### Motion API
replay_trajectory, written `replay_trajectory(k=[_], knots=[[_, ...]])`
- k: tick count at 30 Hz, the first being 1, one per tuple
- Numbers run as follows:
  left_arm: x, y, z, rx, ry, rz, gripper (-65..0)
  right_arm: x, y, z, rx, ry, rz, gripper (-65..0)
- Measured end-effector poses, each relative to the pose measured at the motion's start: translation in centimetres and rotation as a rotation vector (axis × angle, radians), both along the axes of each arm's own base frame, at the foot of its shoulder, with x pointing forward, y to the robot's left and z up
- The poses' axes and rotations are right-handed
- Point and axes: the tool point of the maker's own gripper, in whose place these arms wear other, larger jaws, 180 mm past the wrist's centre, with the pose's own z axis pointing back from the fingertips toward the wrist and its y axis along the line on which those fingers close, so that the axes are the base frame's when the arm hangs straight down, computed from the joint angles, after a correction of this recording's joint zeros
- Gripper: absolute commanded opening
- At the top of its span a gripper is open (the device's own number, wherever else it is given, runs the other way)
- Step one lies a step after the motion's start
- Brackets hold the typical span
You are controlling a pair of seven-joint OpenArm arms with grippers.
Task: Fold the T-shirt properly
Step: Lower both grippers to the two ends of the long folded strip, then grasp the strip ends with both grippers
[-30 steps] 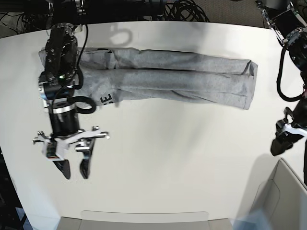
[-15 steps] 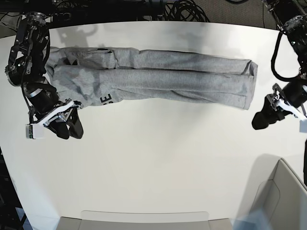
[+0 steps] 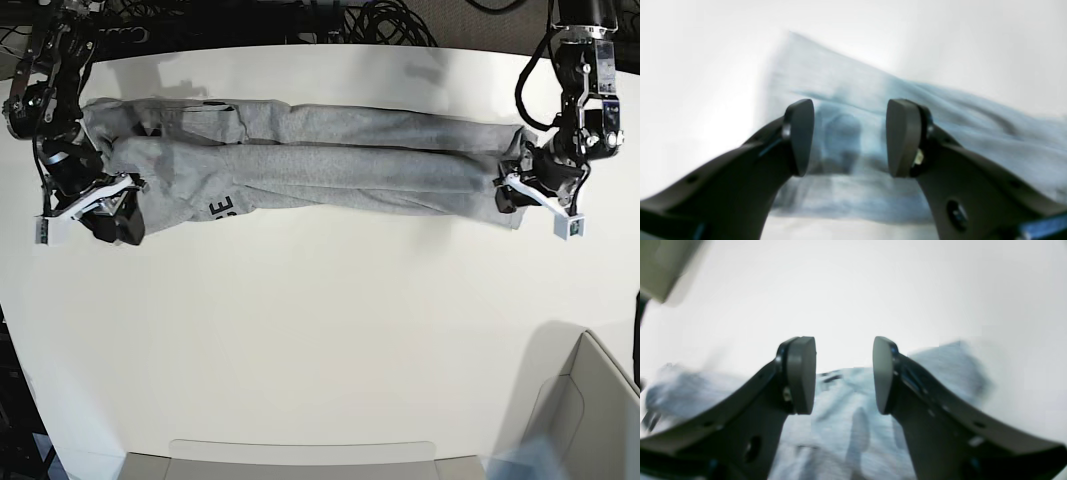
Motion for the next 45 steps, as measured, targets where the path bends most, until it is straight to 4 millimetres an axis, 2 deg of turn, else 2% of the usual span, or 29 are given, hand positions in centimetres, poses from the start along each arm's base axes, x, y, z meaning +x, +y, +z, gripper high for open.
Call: replay_trajectory(k=[4,7,13,16,20,25,30,35,41,43,45], knots=[[-1.3,1.1,-1.9,0.046,0.057,0.01,-30.5,-0.6,-1.6,0.0,-0.008,0.004,-0.045,-37.2],[-1.8,2.4,-3.8,0.048,0.09,0.044,-30.6,-0.8,-1.7,-0.4,-0.009,0.017,-0.048,-37.2],[-1.8,2.0,-3.9,0.068,0.086,-0.107,-32.1,-1.3,-1.6,-0.9,-0.004,0.034,-0.049,-37.2],[-2.3,3.3,-6.4,0.016,0.144,-0.047,-32.1,-1.5,-1.7,-1.2,-0.007,0.044,-0.052,-37.2],[-2.0,2.8,-6.7,-0.103,0.125,-0.084,-32.2,-1.5,-1.7,-1.2,-0.005,0.043,-0.051,-37.2],[-1.8,3.4,-6.9,-0.136,0.112,-0.113,-35.2,-1.7,-1.7,-1.4,-0.006,0.053,-0.051,-37.2],[-2.6,2.6,-7.8,-0.206,0.103,-0.26,-39.6,-1.8,-1.7,-1.6,-0.007,0.056,-0.053,-37.2],[-3.2,2.7,-8.5,-0.245,0.113,-0.244,-40.2,-2.1,-1.7,-1.8,-0.005,0.067,-0.051,-37.2],[-3.5,0.1,-9.5,-0.256,0.139,-0.315,-40.8,-2.2,-1.7,-1.9,-0.004,0.069,-0.05,-37.2],[-3.1,-0.5,-9.6,-0.27,0.113,-0.31,-44.6,-2.2,-1.7,-1.9,-0.004,0.07,-0.051,-37.2],[-3.1,-0.7,-9.6,-0.275,0.108,-0.308,-51.5,-2.2,-1.7,-1.9,-0.003,0.07,-0.051,-37.2]])
